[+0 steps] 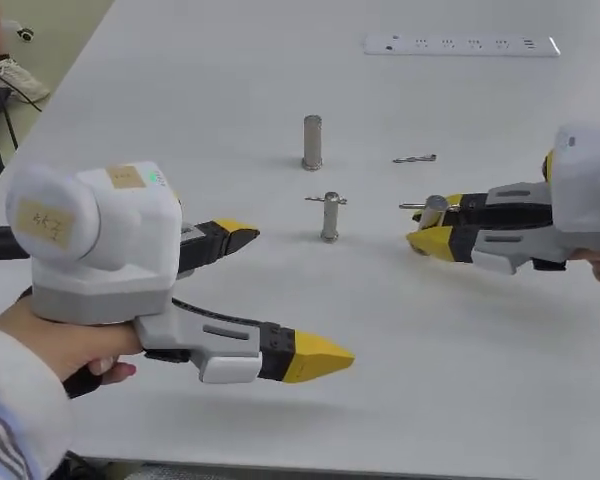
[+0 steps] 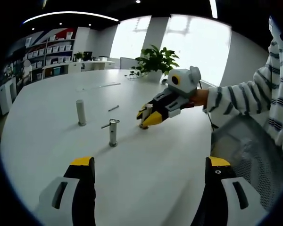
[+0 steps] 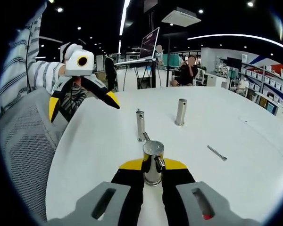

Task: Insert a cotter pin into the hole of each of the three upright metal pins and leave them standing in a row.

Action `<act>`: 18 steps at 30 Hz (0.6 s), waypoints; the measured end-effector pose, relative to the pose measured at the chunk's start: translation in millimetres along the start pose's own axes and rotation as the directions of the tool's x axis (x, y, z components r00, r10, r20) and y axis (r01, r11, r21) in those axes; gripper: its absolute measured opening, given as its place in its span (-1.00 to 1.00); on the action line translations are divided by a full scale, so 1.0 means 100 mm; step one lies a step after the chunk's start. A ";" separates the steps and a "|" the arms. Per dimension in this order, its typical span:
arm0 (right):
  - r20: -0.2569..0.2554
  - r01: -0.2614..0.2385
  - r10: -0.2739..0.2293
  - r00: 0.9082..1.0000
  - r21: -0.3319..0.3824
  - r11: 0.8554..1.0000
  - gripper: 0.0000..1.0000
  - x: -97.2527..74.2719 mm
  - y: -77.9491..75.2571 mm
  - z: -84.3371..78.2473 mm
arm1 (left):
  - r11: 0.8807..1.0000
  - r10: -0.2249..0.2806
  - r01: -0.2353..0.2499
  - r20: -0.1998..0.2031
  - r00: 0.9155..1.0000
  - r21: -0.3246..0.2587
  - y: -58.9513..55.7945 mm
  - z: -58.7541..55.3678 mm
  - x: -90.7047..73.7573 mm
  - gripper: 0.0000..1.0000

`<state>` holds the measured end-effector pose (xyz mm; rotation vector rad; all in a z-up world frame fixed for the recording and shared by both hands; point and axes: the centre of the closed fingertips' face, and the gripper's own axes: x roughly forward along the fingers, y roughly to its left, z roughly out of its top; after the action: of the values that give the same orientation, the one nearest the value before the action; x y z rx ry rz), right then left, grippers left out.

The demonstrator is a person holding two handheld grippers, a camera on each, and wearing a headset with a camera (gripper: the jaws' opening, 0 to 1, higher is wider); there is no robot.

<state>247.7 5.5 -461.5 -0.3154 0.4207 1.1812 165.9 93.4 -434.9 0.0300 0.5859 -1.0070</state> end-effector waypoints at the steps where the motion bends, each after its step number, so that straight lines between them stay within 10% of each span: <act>1: 0.001 -0.002 0.002 1.000 0.000 1.000 -0.84 0.01 -0.01 0.00 | 1.000 0.004 -0.004 0.000 1.000 -0.001 0.01 0.00 0.00 0.91; 18: 0.011 -0.027 0.028 1.000 -0.011 1.000 -0.83 0.09 -0.06 -0.01 | 0.999 0.039 -0.039 -0.013 0.999 -0.022 0.07 -0.04 0.01 0.89</act>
<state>256.0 10.6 -466.4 -0.3126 0.4100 1.2118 170.0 97.3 -439.9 0.0277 0.6055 -0.9633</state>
